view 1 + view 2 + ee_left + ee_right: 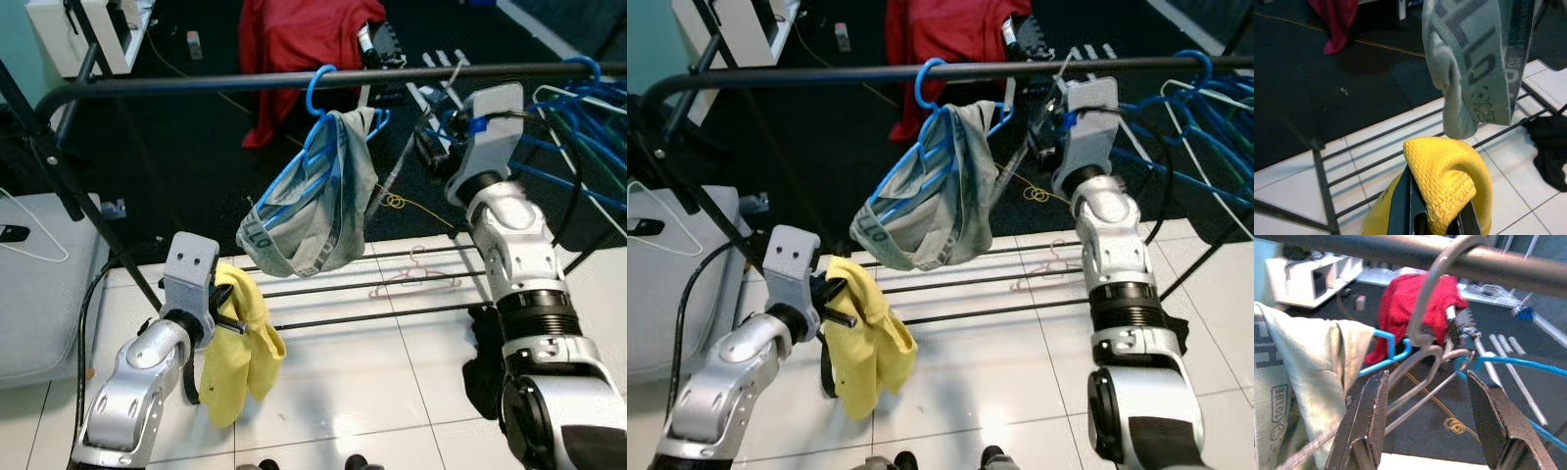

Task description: Hang hanger

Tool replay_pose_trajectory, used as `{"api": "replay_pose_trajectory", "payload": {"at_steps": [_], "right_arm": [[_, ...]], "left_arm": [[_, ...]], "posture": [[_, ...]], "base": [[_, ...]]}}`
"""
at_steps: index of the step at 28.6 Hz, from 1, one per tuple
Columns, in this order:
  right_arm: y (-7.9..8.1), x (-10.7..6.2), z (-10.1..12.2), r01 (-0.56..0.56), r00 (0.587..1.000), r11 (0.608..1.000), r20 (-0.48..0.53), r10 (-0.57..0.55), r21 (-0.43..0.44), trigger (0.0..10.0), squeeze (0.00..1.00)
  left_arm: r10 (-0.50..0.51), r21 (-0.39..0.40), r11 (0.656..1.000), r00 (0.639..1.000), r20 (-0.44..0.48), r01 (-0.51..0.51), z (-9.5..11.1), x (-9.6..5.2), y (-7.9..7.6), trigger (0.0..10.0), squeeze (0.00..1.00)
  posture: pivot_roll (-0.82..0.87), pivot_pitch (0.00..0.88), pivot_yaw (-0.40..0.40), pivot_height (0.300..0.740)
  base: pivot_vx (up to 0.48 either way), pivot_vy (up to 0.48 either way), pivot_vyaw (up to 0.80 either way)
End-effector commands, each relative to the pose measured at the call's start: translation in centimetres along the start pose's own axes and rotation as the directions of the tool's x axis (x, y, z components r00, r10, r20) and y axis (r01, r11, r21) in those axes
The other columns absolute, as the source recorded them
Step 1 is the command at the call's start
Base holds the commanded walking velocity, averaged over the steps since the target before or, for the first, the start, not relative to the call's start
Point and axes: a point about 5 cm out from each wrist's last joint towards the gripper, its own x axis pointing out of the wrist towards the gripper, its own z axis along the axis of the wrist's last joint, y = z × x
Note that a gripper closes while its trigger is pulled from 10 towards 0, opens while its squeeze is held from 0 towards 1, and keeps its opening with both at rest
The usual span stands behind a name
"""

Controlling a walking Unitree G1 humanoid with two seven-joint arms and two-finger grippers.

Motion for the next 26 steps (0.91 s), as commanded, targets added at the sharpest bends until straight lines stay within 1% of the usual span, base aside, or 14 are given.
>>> {"api": "replay_pose_trajectory", "payload": {"at_steps": [1, 2, 3, 5, 7, 9, 10, 12, 14, 16, 17, 18, 20, 26], "right_arm": [[0.1, -1.0, -0.5, 0.032, 0.999, 0.999, -0.004, -0.032, -0.029, 10.0, 0.00], [0.1, -1.5, -0.6, 0.050, 0.999, 0.998, 0.003, -0.050, -0.047, 10.0, 0.00], [0.1, -1.5, -0.6, 0.050, 0.999, 0.998, 0.003, -0.050, -0.047, 10.0, 0.00], [0.4, -2.7, -0.7, 0.073, 0.997, 0.995, 0.008, -0.073, -0.061, 10.0, 0.00], [0.4, -2.7, -0.7, 0.073, 0.997, 0.995, 0.008, -0.073, -0.061, 10.0, 0.00], [1.5, -4.4, -0.6, 0.091, 0.996, 0.995, 0.011, -0.091, -0.041, 10.0, 0.00], [1.5, -4.4, -0.6, 0.091, 0.996, 0.995, 0.011, -0.091, -0.041, 10.0, 0.00], [2.7, -5.7, -0.5, 0.084, 0.996, 0.996, 0.034, -0.084, -0.013, 10.0, 0.00], [2.7, -5.7, -0.5, 0.084, 0.996, 0.996, 0.034, -0.084, -0.013, 10.0, 0.00], [5.5, -7.2, -1.0, -0.041, 0.997, 0.998, 0.064, 0.037, 0.050, 10.0, 0.00], [5.5, -7.2, -1.0, -0.041, 0.997, 0.998, 0.064, 0.037, 0.050, 10.0, 0.00], [6.7, -8.0, -1.3, -0.079, 0.995, 0.994, 0.066, 0.074, 0.076, 10.0, 0.00], [7.8, -9.2, -1.7, -0.099, 0.994, 0.991, 0.057, 0.094, 0.094, 10.0, 0.00], [8.2, -10.6, -2.1, -0.070, 0.997, 0.995, 0.029, 0.068, 0.076, 10.0, 0.00]], "left_arm": [[0.017, -0.003, 1.000, 1.000, 0.007, -0.017, -0.3, -0.2, 0.2, 10.0, 0.00], [0.029, -0.007, 1.000, 1.000, 0.012, -0.029, -0.2, -0.1, 0.4, 10.0, 0.00], [0.029, -0.007, 1.000, 1.000, 0.012, -0.029, -0.2, -0.1, 0.4, 10.0, 0.00], [0.046, -0.019, 0.999, 0.999, 0.022, -0.045, -0.2, -0.1, 0.5, 10.0, 0.00], [0.046, -0.019, 0.999, 0.999, 0.022, -0.045, -0.2, -0.1, 0.5, 10.0, 0.00], [0.061, -0.035, 0.998, 0.998, 0.020, -0.060, -0.5, -0.3, 0.3, 10.0, 0.00], [0.061, -0.035, 0.998, 0.998, 0.020, -0.060, -0.5, -0.3, 0.3, 10.0, 0.00], [0.078, -0.050, 0.996, 0.997, 0.013, -0.077, -0.9, -0.6, 0.3, 10.0, 0.00], [0.078, -0.050, 0.996, 0.997, 0.013, -0.077, -0.9, -0.6, 0.3, 10.0, 0.00], [0.116, -0.061, 0.991, 0.993, 0.009, -0.115, -1.3, -0.8, 0.6, 10.0, 0.00], [0.116, -0.061, 0.991, 0.993, 0.009, -0.115, -1.3, -0.8, 0.6, 10.0, 0.00], [0.141, -0.062, 0.988, 0.990, 0.008, -0.140, -1.5, -0.9, 0.8, 10.0, 0.00], [0.168, -0.064, 0.984, 0.986, 0.016, -0.167, -1.6, -1.0, 1.1, 10.0, 0.00], [0.185, -0.053, 0.982, 0.982, 0.040, -0.183, -1.3, -1.4, 1.3, 10.0, 0.00]], "posture": [[-0.05, 0.216, -0.010, 0.740], [-0.05, 0.216, -0.010, 0.740], [-0.05, 0.216, -0.010, 0.740], [-0.06, 0.218, -0.018, 0.740], [-0.06, 0.218, -0.018, 0.740], [-0.06, 0.218, -0.018, 0.740], [-0.06, 0.218, -0.018, 0.740], [-0.06, 0.211, -0.014, 0.740], [-0.06, 0.211, -0.014, 0.740], [-0.06, 0.207, -0.015, 0.740], [-0.06, 0.207, -0.015, 0.740], [-0.06, 0.208, -0.017, 0.740], [-0.06, 0.199, -0.020, 0.740], [-0.06, 0.206, -0.020, 0.740]], "base": [[0.000, 0.000, 0.00], [0.000, 0.000, 0.00], [0.000, 0.000, 0.00], [0.000, 0.000, 0.00], [0.000, 0.000, 0.00], [0.000, 0.000, 0.00], [0.000, 0.000, 0.00], [0.000, 0.000, 0.00], [0.000, 0.000, 0.00], [0.000, 0.000, 0.00], [0.000, 0.000, 0.00], [0.000, 0.000, 0.00], [0.000, 0.000, 0.00], [0.000, 0.000, 0.00]]}}
